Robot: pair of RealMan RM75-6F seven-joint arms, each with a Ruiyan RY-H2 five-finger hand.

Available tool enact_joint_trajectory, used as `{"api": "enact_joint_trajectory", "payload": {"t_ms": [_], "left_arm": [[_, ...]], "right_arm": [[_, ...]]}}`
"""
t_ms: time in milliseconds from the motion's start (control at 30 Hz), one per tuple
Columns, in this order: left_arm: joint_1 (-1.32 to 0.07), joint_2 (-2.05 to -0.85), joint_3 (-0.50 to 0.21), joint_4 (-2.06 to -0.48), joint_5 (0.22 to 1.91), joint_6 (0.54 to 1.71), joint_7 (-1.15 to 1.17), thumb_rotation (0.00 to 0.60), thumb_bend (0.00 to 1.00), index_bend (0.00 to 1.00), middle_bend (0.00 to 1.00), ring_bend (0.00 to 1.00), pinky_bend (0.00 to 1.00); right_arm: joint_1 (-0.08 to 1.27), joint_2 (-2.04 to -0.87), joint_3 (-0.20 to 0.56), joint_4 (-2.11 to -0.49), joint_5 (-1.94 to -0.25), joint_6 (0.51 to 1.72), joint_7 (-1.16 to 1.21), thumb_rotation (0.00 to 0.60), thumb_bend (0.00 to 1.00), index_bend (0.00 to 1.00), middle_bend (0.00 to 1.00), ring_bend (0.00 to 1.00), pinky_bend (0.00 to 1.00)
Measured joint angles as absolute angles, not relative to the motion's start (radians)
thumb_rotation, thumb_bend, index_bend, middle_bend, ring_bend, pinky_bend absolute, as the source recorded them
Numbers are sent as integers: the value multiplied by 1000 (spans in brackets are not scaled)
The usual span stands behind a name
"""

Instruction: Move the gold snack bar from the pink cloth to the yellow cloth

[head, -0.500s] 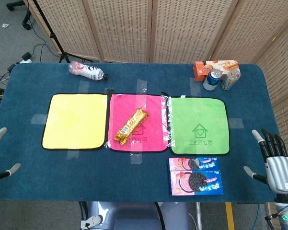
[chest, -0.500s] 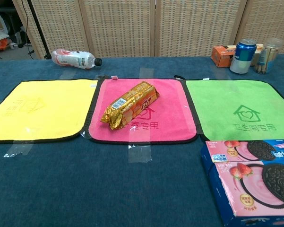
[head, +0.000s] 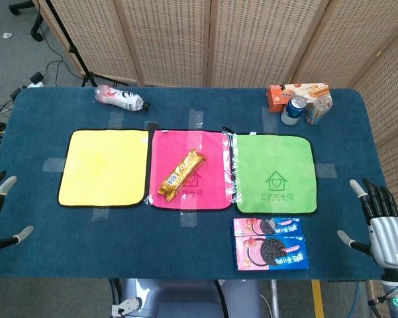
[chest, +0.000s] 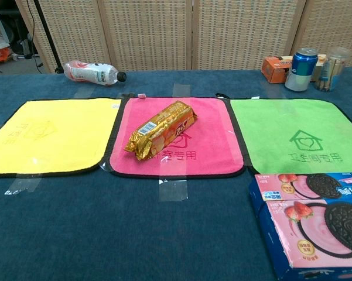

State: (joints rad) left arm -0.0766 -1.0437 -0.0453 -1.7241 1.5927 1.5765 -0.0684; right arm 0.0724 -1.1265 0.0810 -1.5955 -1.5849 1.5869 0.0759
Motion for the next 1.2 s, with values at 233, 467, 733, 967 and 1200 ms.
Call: {"api": "enact_joint_trajectory", "payload": {"t_ms": [233, 467, 733, 967, 1200], "left_arm": [[-207, -1082, -55, -1661, 1763, 1506, -121, 600, 1000, 70, 0, 0, 0], [-417, -1130, -143, -1657, 1784, 1290, -41, 600, 1000, 168, 0, 0, 0], [-619, -1243, -250, -1667, 1638, 1037, 200, 600, 1000, 383, 109, 51, 58], [-785, -1459, -291, -1515, 1518, 912, 382, 600, 1000, 418, 133, 72, 91], [-887, -1617, -294, -1384, 1426, 844, 436, 600, 1000, 418, 132, 72, 98]], "right_arm": [[80, -1117, 78, -1594, -1582, 1565, 97, 600, 0, 0, 0, 0, 0], [85, -1114, 83, -1596, -1565, 1551, 102, 600, 0, 0, 0, 0, 0], [94, -1117, 92, -1590, -1542, 1530, 96, 600, 0, 0, 0, 0, 0], [101, -1118, 100, -1586, -1518, 1513, 99, 600, 0, 0, 0, 0, 0], [104, -1115, 110, -1581, -1495, 1504, 112, 600, 0, 0, 0, 0, 0]]}}
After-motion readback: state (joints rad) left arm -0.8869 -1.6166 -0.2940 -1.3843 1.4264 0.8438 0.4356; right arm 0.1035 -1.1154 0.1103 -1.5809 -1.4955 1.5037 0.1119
